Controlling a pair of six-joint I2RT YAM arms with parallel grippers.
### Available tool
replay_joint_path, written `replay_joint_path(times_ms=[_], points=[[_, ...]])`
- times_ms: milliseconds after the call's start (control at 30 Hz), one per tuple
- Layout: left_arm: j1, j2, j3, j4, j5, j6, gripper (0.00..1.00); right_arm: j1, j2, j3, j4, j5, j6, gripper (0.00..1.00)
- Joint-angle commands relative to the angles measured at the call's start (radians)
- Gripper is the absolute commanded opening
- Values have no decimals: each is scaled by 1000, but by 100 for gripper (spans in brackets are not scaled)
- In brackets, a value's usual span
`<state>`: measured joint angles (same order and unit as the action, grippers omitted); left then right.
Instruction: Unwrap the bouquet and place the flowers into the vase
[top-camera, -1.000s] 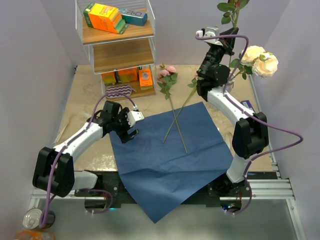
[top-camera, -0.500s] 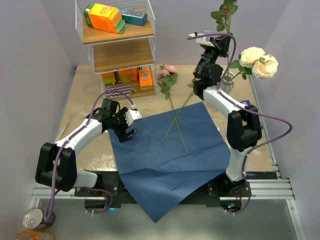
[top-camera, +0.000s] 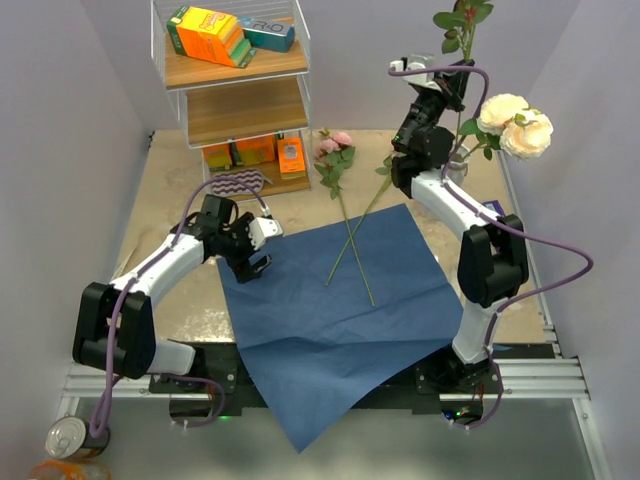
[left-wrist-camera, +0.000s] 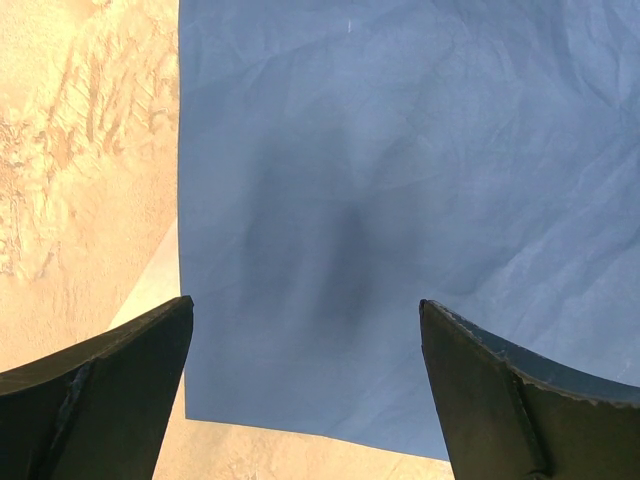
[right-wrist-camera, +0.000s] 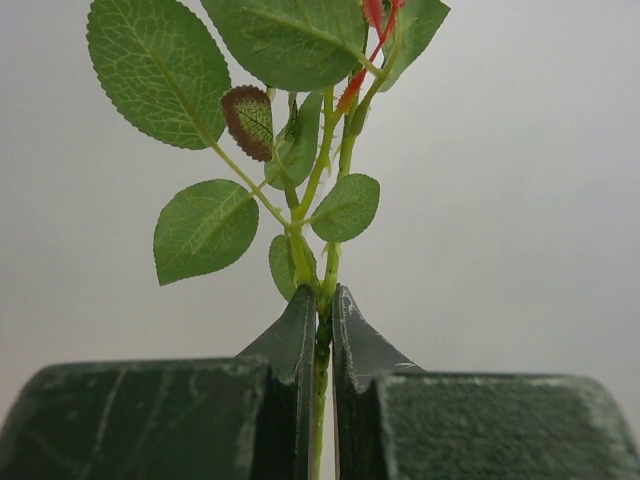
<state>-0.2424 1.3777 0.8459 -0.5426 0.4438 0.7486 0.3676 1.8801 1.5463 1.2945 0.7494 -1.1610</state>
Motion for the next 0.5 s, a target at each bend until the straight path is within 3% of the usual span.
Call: replay_joint_path(times_ms=[0, 467], points=[[9, 4, 13, 3, 30, 14, 100, -4, -53, 52, 404, 1, 60, 0], [15, 17, 21, -3, 35, 23, 100, -7, -49, -48, 503, -51, 40, 0]])
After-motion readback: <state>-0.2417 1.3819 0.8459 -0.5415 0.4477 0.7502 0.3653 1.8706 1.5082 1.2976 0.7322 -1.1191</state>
